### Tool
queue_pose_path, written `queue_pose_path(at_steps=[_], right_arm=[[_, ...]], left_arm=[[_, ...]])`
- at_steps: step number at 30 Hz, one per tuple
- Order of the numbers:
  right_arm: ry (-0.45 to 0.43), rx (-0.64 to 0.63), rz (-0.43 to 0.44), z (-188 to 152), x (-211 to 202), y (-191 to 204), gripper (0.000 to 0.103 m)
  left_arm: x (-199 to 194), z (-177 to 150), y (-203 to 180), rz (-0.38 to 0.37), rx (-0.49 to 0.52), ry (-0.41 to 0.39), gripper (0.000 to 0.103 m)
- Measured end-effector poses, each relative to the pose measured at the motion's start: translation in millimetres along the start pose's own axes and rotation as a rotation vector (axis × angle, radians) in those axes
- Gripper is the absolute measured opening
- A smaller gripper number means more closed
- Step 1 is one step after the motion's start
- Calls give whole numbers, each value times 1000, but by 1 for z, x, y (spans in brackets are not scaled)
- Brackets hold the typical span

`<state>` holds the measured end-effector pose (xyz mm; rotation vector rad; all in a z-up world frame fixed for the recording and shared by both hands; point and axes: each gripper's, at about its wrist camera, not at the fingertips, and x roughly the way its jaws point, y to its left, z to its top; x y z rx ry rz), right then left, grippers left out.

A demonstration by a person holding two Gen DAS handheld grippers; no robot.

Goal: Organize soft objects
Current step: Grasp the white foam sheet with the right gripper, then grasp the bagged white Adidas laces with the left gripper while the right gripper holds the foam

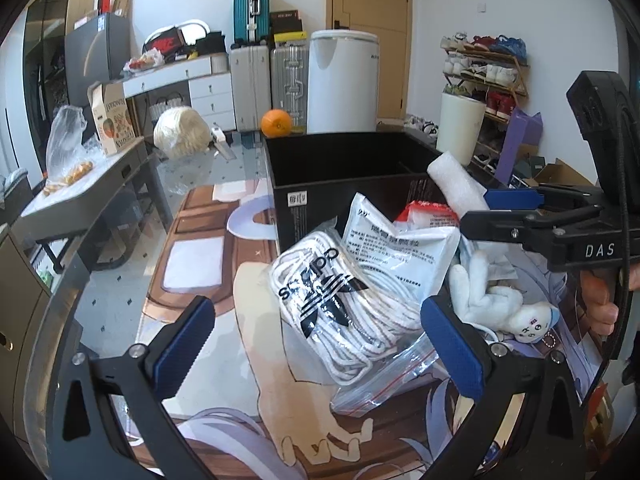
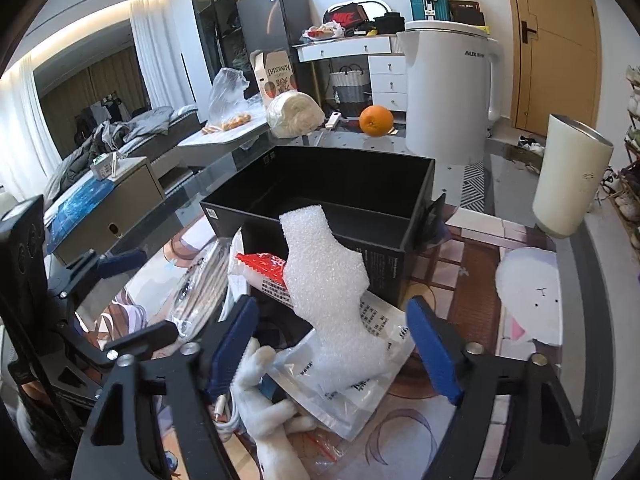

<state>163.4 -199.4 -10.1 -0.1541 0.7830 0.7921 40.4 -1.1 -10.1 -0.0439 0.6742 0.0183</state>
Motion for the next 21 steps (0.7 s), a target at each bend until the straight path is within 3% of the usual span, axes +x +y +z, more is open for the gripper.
queue_pose_path(at_steps=[4, 8, 21], right_arm=[[2, 10, 22, 0, 0, 2, 57], [-13, 24, 31, -3, -6, 5, 33], [-186, 95, -10, -29, -57, 34, 33]], left_arm=[[5, 0, 6, -22, -34, 29, 103], [6, -2, 8, -28, -45, 35, 103], [6, -3, 14, -62, -88, 55, 101]])
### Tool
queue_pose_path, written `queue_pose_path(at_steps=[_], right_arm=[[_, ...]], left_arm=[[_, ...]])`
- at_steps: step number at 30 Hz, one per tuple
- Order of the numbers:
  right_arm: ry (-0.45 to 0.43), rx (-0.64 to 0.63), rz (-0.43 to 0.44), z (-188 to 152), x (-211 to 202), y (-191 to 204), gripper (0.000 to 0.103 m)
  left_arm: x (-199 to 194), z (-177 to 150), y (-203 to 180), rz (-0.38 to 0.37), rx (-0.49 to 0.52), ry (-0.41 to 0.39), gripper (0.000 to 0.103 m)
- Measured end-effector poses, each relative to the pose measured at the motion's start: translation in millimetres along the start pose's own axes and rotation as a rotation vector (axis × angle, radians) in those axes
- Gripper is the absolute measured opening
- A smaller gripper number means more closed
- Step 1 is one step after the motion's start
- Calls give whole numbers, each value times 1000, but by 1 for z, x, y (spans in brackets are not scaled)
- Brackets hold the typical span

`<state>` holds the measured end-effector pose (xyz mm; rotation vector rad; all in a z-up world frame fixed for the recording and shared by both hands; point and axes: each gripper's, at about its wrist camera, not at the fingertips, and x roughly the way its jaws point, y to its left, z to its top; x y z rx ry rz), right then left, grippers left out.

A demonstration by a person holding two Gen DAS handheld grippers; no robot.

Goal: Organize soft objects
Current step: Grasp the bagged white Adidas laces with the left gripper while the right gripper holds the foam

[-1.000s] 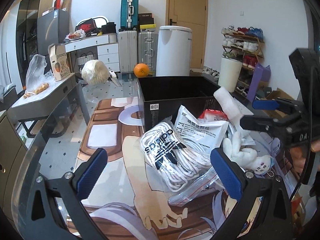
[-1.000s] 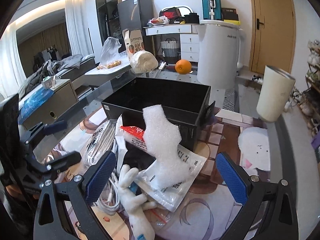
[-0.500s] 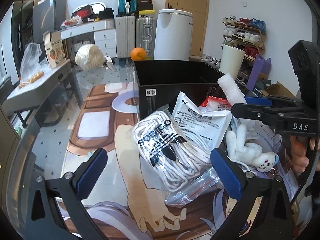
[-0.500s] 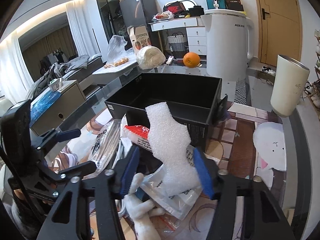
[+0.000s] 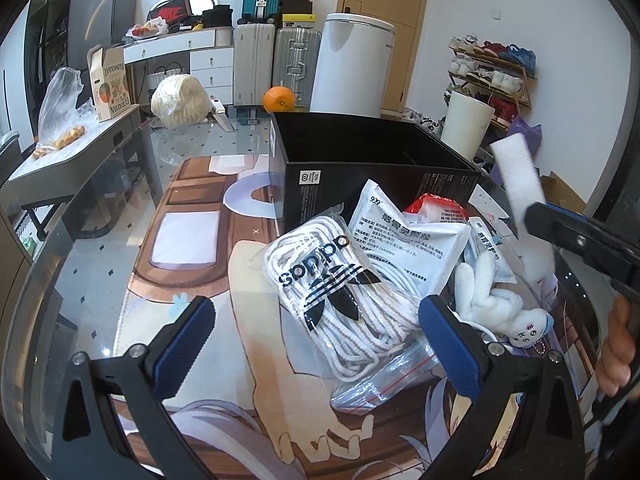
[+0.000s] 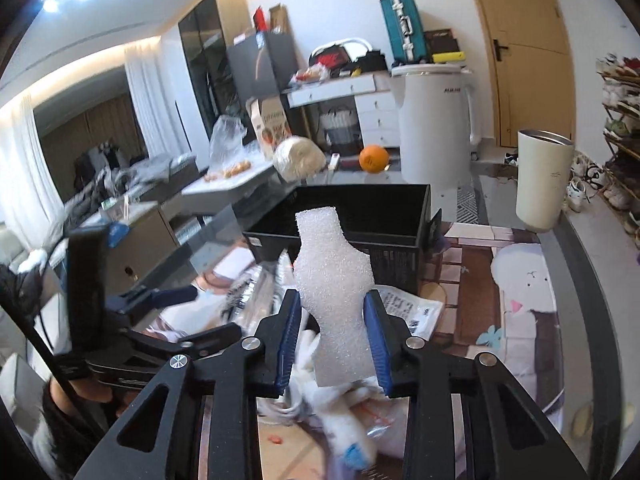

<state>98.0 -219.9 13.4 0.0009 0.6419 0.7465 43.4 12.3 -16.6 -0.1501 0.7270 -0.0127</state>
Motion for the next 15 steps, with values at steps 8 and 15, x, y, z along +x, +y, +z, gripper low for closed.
queue_pose_path(at_steps=[8, 15], right_arm=[[11, -56, -30, -8, 1, 17, 33], [12, -51, -31, -8, 0, 16, 33]], left_arm=[[3, 5, -3, -14, 4, 18, 101], [13, 7, -7, -55, -5, 57, 81]])
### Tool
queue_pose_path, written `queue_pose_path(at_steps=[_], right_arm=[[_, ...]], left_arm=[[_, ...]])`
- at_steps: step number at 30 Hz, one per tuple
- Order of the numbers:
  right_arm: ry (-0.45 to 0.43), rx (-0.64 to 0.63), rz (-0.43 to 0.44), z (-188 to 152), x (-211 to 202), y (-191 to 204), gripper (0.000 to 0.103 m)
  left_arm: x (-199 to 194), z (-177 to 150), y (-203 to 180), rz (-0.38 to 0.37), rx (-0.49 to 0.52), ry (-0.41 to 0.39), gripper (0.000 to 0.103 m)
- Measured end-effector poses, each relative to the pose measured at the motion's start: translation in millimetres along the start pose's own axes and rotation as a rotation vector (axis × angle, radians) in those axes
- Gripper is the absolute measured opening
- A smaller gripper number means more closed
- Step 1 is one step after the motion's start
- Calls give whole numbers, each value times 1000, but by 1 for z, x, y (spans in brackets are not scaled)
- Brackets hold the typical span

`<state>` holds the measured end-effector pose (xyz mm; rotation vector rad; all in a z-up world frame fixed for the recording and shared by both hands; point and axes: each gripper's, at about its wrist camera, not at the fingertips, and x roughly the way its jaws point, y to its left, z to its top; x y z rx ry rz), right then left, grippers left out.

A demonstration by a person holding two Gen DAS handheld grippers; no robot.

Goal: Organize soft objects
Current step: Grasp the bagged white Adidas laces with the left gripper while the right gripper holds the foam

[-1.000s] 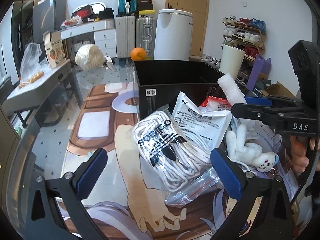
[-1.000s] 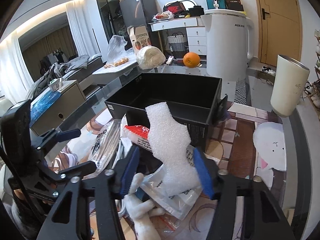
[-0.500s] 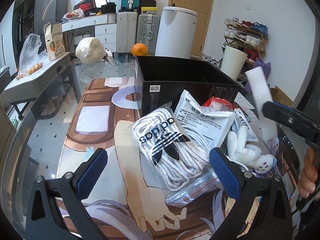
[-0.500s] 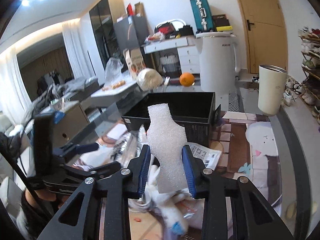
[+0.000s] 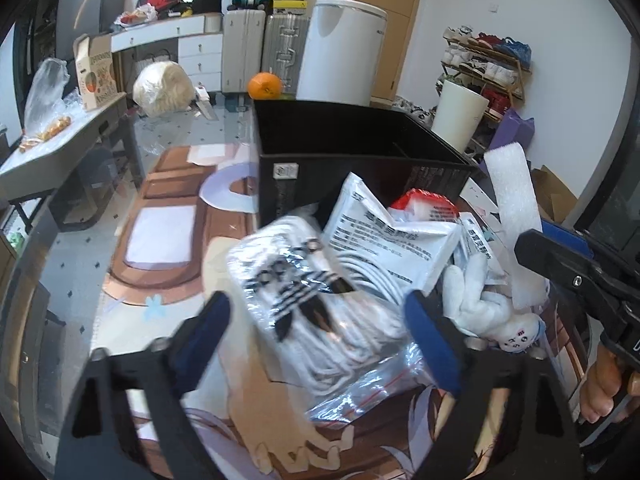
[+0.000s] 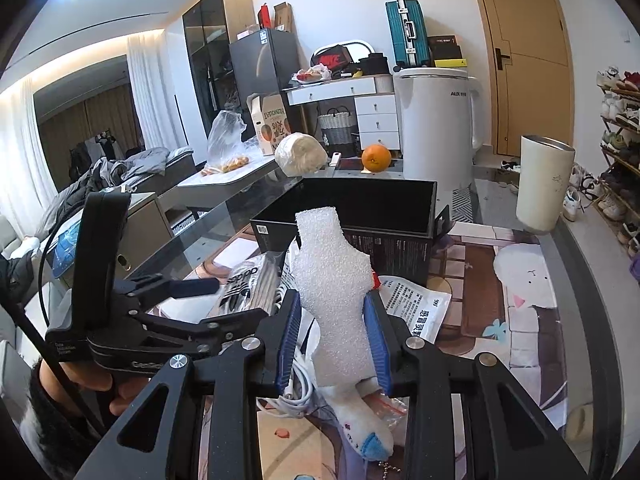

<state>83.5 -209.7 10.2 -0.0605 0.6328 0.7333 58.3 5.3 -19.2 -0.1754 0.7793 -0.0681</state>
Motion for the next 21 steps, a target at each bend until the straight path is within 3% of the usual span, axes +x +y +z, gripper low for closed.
queue_pose_path(at_steps=[1, 3, 9, 21], right_arm=[[1, 1, -1, 0, 1, -1, 33], [1, 6, -3, 0, 2, -3, 33], [6, 7, -6, 0, 5, -4, 33], [-6, 11, -22, 1, 2, -9, 33]], left_arm=[[-1, 0, 0, 3, -1, -5, 79], [-3, -1, 1, 27, 2, -16, 55], [-9, -5, -4, 24, 51, -30, 35], [-28, -12, -5, 18, 89, -90, 30]])
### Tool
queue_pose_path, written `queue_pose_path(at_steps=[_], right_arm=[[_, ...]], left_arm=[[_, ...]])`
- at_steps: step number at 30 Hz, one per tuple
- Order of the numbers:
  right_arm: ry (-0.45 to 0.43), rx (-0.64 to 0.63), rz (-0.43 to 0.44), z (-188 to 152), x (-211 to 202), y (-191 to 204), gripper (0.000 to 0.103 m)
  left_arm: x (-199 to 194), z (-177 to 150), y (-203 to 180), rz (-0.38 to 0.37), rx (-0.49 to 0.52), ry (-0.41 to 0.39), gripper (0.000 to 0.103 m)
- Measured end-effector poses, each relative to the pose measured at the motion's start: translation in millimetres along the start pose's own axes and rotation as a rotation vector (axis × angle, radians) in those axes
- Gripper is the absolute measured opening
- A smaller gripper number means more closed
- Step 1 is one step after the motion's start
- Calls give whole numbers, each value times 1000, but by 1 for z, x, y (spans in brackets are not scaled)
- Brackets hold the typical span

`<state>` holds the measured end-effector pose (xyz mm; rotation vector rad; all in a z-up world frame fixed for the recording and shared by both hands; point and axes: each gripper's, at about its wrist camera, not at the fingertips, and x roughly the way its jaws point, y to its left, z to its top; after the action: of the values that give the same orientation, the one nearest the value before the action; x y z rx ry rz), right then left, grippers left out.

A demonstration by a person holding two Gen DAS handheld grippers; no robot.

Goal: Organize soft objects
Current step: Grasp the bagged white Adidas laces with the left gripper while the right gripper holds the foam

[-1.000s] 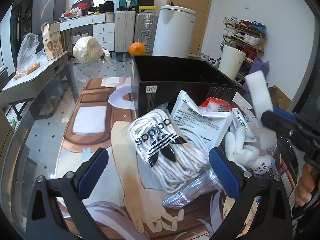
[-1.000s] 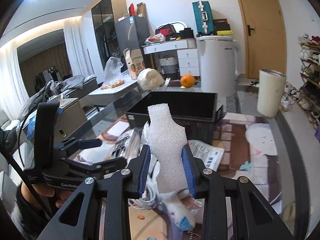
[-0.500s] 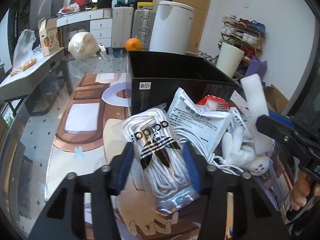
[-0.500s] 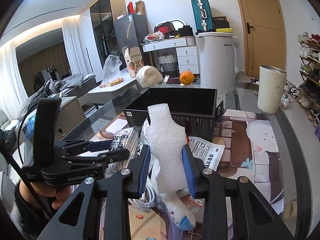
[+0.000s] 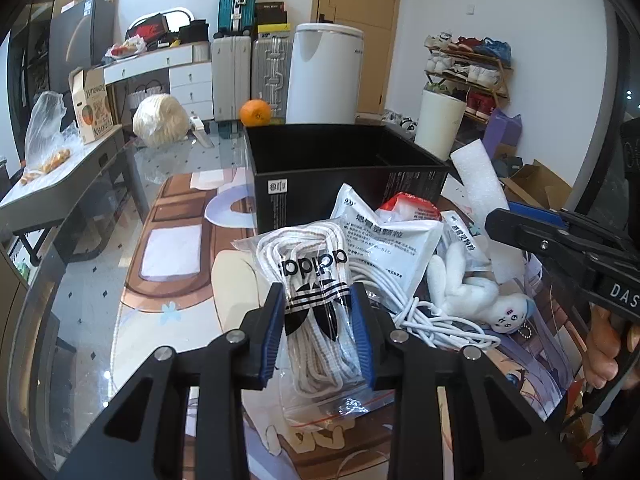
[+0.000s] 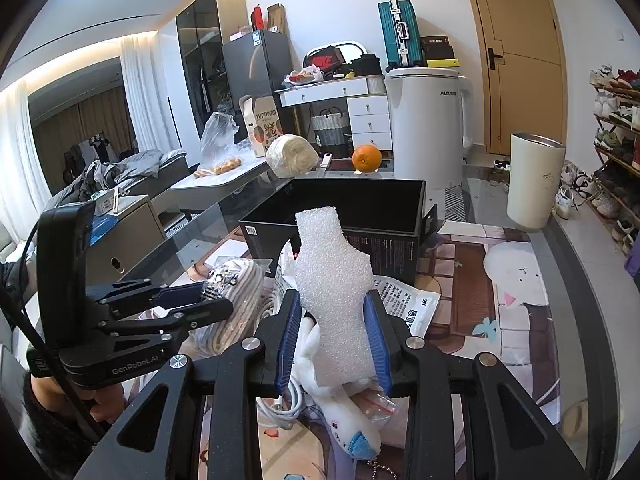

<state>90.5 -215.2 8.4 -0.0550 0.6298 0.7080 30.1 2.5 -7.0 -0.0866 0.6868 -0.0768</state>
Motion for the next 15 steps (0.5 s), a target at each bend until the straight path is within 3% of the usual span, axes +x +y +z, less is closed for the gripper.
queue_pose_path(at_steps=[15], right_arm=[[-7, -8, -4, 1, -1, 0, 33]], left_arm=[[-13, 4, -3, -12, -3, -53, 31]])
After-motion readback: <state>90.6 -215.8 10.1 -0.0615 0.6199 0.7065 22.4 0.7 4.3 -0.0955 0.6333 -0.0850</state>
